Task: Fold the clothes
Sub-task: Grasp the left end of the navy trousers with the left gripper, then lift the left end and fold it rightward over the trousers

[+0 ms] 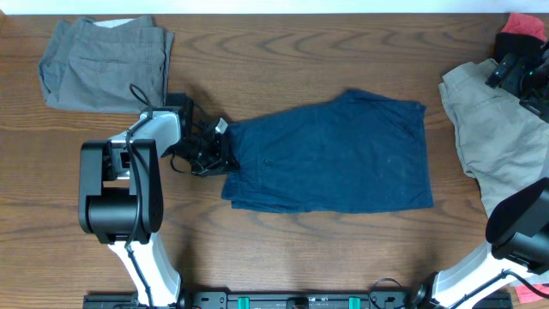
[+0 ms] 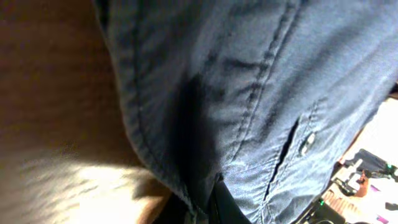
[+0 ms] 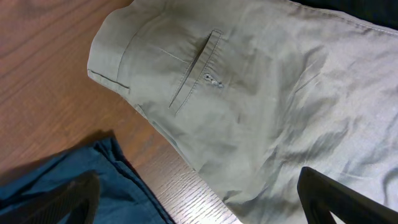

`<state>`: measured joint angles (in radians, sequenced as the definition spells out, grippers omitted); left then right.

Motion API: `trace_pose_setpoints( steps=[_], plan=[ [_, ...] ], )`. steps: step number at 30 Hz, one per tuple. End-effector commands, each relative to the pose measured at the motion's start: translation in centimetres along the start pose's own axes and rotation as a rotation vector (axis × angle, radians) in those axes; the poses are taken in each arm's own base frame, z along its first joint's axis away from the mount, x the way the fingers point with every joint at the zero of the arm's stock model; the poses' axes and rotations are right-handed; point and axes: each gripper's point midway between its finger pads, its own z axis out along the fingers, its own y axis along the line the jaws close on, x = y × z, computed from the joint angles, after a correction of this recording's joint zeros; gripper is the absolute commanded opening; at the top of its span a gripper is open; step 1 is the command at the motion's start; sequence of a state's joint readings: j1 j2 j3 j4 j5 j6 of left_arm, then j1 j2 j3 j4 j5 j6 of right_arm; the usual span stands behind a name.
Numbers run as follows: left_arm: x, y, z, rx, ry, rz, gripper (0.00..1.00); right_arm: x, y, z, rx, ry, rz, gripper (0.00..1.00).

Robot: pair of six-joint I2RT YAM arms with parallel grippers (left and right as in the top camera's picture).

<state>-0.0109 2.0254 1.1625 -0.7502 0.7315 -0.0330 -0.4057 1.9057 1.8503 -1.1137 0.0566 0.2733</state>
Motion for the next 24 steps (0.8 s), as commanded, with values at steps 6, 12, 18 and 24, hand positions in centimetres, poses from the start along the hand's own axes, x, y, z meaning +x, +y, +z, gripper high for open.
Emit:
trace_pose_setpoints(
  steps=[6, 12, 18, 24],
  plan=[
    [-0.9, 5.9, -7.0, -0.513, -0.054, -0.238, 0.06, -0.2, -0.3, -0.2, 0.004, -0.006, -0.006, 0.99],
    [-1.5, 0.8, -15.5, -0.591, -0.186, -0.194, 0.06, -0.2, -0.3, -0.2, 0.004, -0.005, -0.006, 0.99],
    [0.4, -6.3, -20.7, -0.582, -0.309, -0.056, 0.06, -0.2, -0.3, -0.2, 0.004, -0.006, -0.006, 0.99],
    [2.3, -10.6, -20.0, -0.601, -0.326, 0.092, 0.06, -0.2, -0.3, -0.2, 0.004, -0.006, -0.006, 0.99]
  ],
)
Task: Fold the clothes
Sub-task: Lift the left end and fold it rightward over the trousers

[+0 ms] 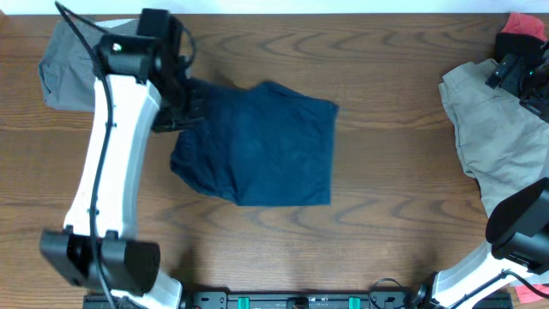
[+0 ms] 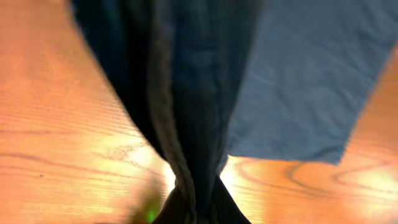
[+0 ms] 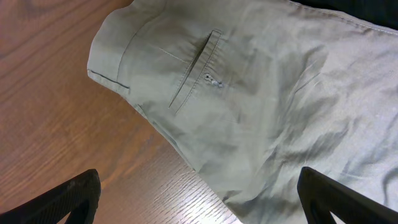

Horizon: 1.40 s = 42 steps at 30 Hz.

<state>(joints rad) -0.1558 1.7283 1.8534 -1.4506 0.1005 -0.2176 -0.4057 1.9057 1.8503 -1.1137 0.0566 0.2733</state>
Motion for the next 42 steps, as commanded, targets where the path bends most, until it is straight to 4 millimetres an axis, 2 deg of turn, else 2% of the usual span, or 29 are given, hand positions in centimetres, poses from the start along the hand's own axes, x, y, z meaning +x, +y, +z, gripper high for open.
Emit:
trace_pose_setpoints(
  steps=[1, 8, 14, 17, 20, 23, 31, 39, 40, 42],
  plan=[
    [0.5, -1.8, 0.4, -0.025, 0.004, 0.058, 0.06, -0.2, -0.3, -0.2, 0.004, -0.006, -0.006, 0.99],
    [0.8, -6.8, 3.7, -0.006, 0.014, 0.17, 0.06, -0.2, -0.3, -0.2, 0.004, -0.006, -0.006, 0.99],
    [1.1, -9.1, 7.5, -0.017, 0.067, 0.203, 0.05, -0.2, -0.3, -0.2, 0.004, -0.006, -0.006, 0.99],
    [1.1, -11.0, 9.3, 0.018, 0.084, 0.229, 0.06, -0.2, -0.3, -0.2, 0.004, -0.006, -0.006, 0.99],
    [1.4, -12.9, 10.6, 0.061, 0.103, 0.252, 0.06, -0.2, -0.3, -0.2, 0.004, -0.006, -0.006, 0.99],
    [1.9, -13.9, 11.9, 0.058, 0.118, 0.279, 0.06, -0.2, -0.3, -0.2, 0.004, -0.006, -0.006, 0.99],
    [3.9, -16.0, 14.2, 0.038, 0.171, 0.345, 0.06, -0.2, -0.3, -0.2, 0.004, -0.006, -0.006, 0.99],
    [4.5, -18.7, 15.4, 0.059, 0.144, 0.353, 0.07, -0.2, -0.3, -0.2, 0.004, -0.006, -0.006, 0.99],
    [4.5, -19.1, 15.4, 0.066, 0.135, 0.359, 0.08, -0.2, -0.3, -0.2, 0.004, -0.006, -0.006, 0.99],
    [4.5, -19.7, 15.4, 0.078, 0.118, 0.372, 0.24, -0.2, -0.3, -0.2, 0.004, -0.006, -0.006, 0.99]
  ],
)
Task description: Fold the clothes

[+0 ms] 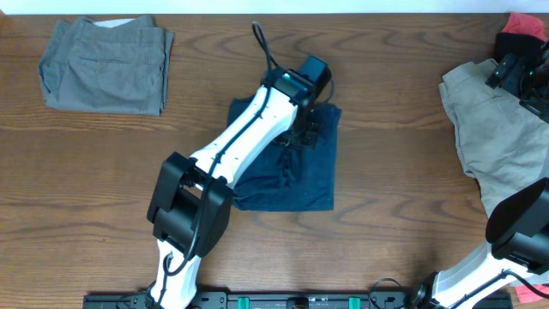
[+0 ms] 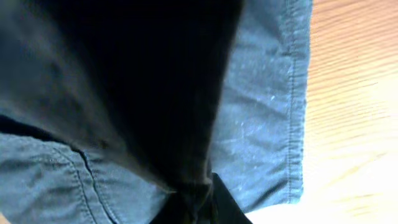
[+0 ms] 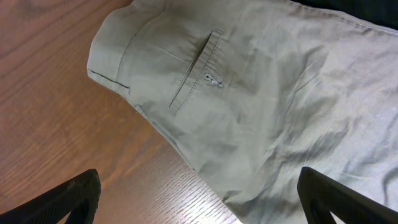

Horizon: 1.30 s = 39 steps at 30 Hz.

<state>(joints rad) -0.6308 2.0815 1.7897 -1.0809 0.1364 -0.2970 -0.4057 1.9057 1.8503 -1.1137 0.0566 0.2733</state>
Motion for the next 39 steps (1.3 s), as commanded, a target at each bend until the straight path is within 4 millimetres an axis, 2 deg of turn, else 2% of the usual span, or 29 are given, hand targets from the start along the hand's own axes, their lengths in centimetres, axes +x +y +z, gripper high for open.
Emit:
trace_pose_setpoints(
  steps=[1, 10, 17, 18, 20, 21, 27, 29, 33, 36, 39],
  plan=[
    [0.2, -1.1, 0.7, 0.015, 0.005, -0.01, 0.26, -0.2, -0.3, -0.2, 0.004, -0.006, -0.006, 0.99],
    [0.9, -2.3, 0.8, 0.015, 0.014, 0.011, 0.26, -0.2, -0.3, -0.2, 0.004, -0.006, -0.006, 0.99],
    [1.3, -0.6, 0.6, -0.024, 0.04, -0.012, 0.26, -0.2, -0.3, -0.2, 0.004, -0.006, -0.006, 0.99],
    [1.2, -0.4, 0.6, -0.025, 0.041, -0.018, 0.3, -0.2, -0.3, -0.2, 0.004, -0.006, -0.006, 0.99],
    [1.2, -0.1, 0.7, -0.026, 0.043, -0.026, 0.47, -0.2, -0.3, -0.2, 0.004, -0.005, -0.006, 0.99],
    [1.3, -0.1, 0.8, -0.027, 0.045, -0.025, 0.51, -0.2, -0.3, -0.2, 0.004, -0.006, -0.006, 0.99],
    [1.8, -0.1, 3.0, -0.025, 0.043, -0.049, 0.55, -0.2, -0.3, -0.2, 0.004, -0.006, -0.006, 0.99],
    [2.0, 0.0, 4.2, -0.023, 0.04, -0.059, 0.52, -0.2, -0.3, -0.2, 0.004, -0.006, -0.006, 0.99],
    [2.4, -0.6, 6.5, 0.038, 0.032, -0.056, 0.36, -0.2, -0.3, -0.2, 0.004, -0.006, -0.006, 0.99],
    [2.7, -1.5, 7.1, 0.092, 0.039, -0.052, 0.26, -0.2, -0.3, -0.2, 0.004, -0.005, -0.006, 0.99],
    [2.9, -2.1, 7.1, 0.112, 0.045, -0.039, 0.25, -0.2, -0.3, -0.2, 0.004, -0.006, -0.006, 0.99]
  ],
)
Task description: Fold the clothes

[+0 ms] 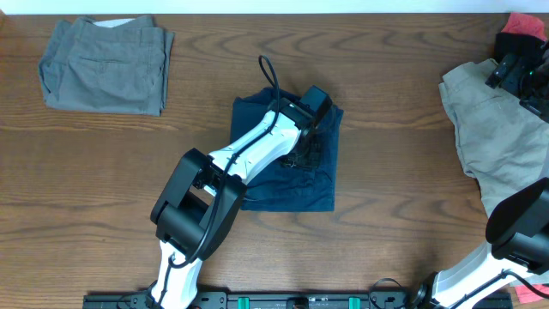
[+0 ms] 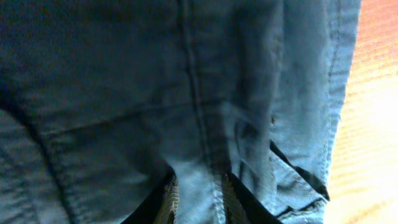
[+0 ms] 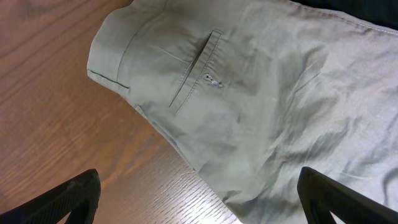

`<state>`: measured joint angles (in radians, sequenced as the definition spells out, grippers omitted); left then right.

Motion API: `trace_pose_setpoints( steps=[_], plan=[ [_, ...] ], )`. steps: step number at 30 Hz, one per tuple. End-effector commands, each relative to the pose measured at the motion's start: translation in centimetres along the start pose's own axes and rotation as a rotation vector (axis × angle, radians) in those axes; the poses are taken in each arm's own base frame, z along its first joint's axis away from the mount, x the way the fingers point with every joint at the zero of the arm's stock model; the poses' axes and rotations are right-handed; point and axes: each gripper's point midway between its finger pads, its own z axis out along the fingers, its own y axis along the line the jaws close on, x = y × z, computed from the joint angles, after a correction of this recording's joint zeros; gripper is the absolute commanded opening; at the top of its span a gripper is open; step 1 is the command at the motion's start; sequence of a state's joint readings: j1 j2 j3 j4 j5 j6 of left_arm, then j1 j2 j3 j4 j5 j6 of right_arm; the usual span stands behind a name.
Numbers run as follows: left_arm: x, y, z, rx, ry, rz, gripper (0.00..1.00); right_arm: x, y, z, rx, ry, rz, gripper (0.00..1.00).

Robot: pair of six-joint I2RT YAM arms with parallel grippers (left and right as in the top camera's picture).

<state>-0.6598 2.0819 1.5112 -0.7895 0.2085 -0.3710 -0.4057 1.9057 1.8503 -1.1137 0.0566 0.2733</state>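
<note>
The navy blue shorts [image 1: 287,187] lie folded in half at the table's middle, and fill the left wrist view [image 2: 124,93]. My left gripper [image 1: 305,153] rests low on their right half. Its fingers [image 2: 171,196] stand a little apart, open, with a ridge of the blue cloth lying between them [image 2: 198,199]. My right gripper [image 1: 515,70] hovers open at the far right over the crumpled khaki trousers [image 1: 493,137]. Nothing is between its two wide-set fingers [image 3: 199,196]. The back pocket of the trousers [image 3: 199,71] shows in the right wrist view.
A folded grey garment [image 1: 107,64] lies at the back left corner. Something red [image 1: 525,26] sits at the back right behind the khaki trousers. The left arm stretches diagonally from the front edge across the blue shorts. Bare wooden table [image 1: 412,223] surrounds the shorts.
The left gripper has dropped a little nearer on the folded shorts, and its fingers, pinched tight on the cloth before, now stand apart. The shorts lie flatter. The right arm has not moved.
The left gripper first pinched the left end of the spread-out blue shorts. It then held that end lifted at the back left, with the shorts dragged leftward. Later it was over the right end, the shorts doubled over. Now the fold lies flat and the fingers have parted.
</note>
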Motion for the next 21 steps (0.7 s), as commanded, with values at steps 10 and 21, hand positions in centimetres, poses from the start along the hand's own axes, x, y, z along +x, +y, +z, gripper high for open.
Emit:
trace_pose_setpoints(
  steps=[10, 21],
  plan=[
    [1.7, -3.1, 1.2, 0.034, 0.027, 0.077, 0.25, -0.2, -0.3, -0.2, 0.004, -0.006, -0.006, 0.99],
    [4.6, -4.7, 3.4, 0.05, 0.078, 0.113, 0.25, -0.2, -0.3, -0.2, 0.004, -0.006, -0.006, 0.99]
  ],
)
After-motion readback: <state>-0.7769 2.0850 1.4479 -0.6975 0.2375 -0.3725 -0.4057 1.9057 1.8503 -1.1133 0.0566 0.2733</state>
